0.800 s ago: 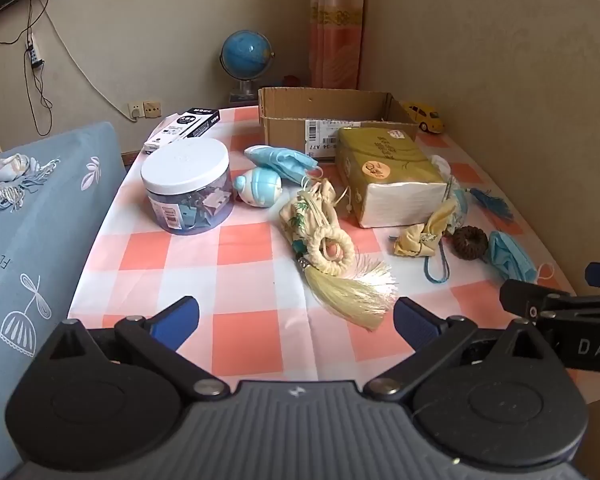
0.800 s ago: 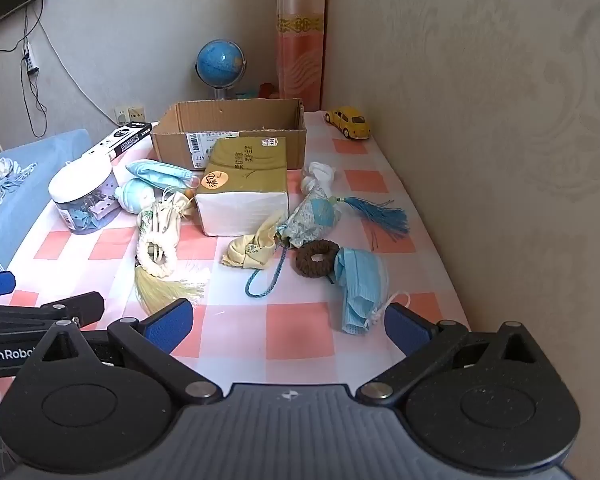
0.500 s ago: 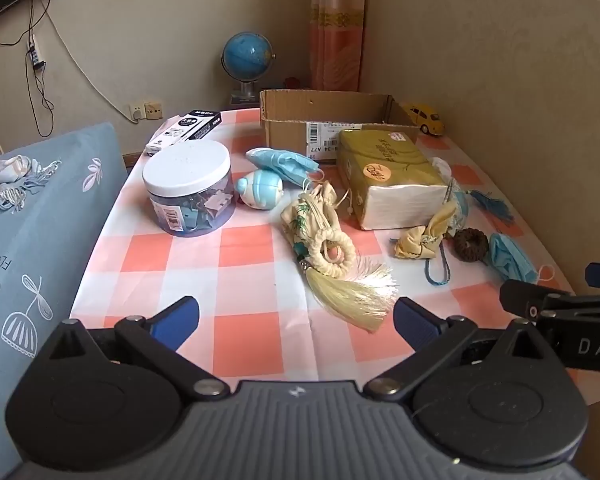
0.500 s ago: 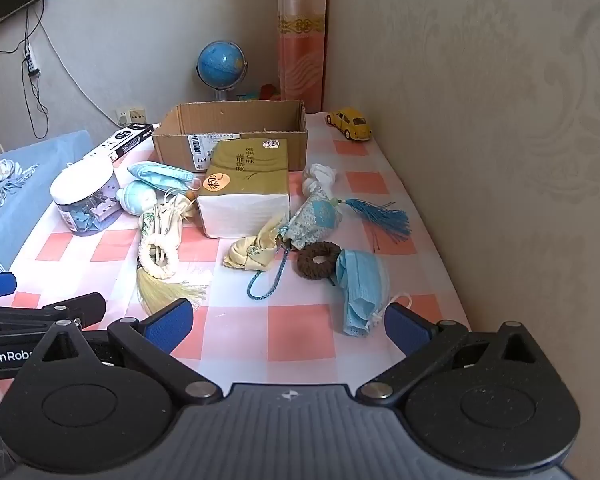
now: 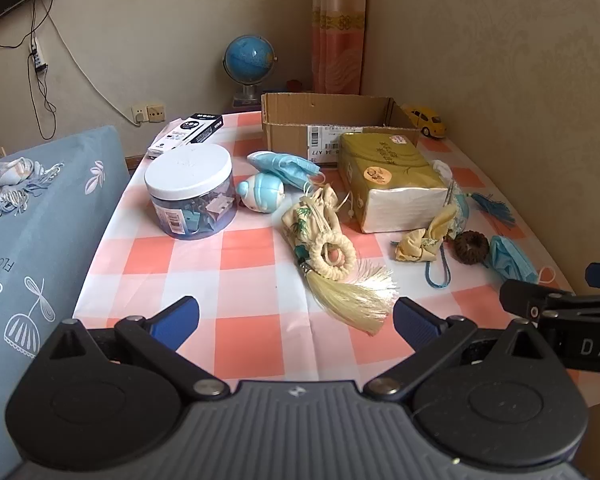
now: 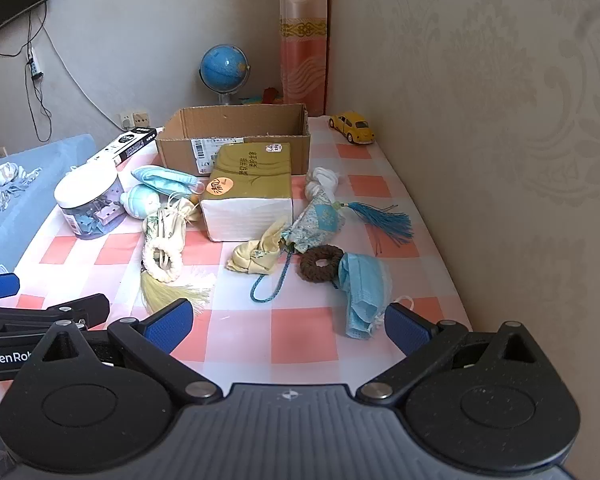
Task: Organize soft objects
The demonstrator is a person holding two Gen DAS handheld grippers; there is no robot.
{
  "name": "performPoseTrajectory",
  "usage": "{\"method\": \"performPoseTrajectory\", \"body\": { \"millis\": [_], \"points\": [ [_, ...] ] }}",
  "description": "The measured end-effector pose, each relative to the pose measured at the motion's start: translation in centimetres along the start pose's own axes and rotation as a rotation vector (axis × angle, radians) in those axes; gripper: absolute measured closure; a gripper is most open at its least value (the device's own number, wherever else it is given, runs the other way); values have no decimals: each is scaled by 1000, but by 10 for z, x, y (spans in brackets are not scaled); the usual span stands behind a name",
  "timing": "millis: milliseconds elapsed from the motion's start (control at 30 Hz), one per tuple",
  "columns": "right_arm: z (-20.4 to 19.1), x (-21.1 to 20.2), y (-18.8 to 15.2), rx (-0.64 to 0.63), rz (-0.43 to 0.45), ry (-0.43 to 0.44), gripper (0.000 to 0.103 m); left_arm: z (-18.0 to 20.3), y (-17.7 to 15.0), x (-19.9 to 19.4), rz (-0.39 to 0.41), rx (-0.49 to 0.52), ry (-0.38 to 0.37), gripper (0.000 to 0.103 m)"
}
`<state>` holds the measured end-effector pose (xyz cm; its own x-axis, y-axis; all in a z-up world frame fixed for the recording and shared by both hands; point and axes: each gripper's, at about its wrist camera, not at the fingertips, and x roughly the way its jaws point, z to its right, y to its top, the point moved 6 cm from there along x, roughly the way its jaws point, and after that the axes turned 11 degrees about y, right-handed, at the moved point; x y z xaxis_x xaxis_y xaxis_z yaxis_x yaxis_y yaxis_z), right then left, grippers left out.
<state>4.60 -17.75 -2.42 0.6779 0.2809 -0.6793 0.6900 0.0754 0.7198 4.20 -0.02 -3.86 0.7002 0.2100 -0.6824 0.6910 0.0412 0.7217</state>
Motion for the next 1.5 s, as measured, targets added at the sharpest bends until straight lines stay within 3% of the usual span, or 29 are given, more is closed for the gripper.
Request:
{"method": "performPoseTrajectory", "body": {
  "millis": [1500],
  "points": [
    [2, -4, 3, -2, 10, -8, 0, 5, 3, -3, 7, -2, -7, 1]
  ]
}}
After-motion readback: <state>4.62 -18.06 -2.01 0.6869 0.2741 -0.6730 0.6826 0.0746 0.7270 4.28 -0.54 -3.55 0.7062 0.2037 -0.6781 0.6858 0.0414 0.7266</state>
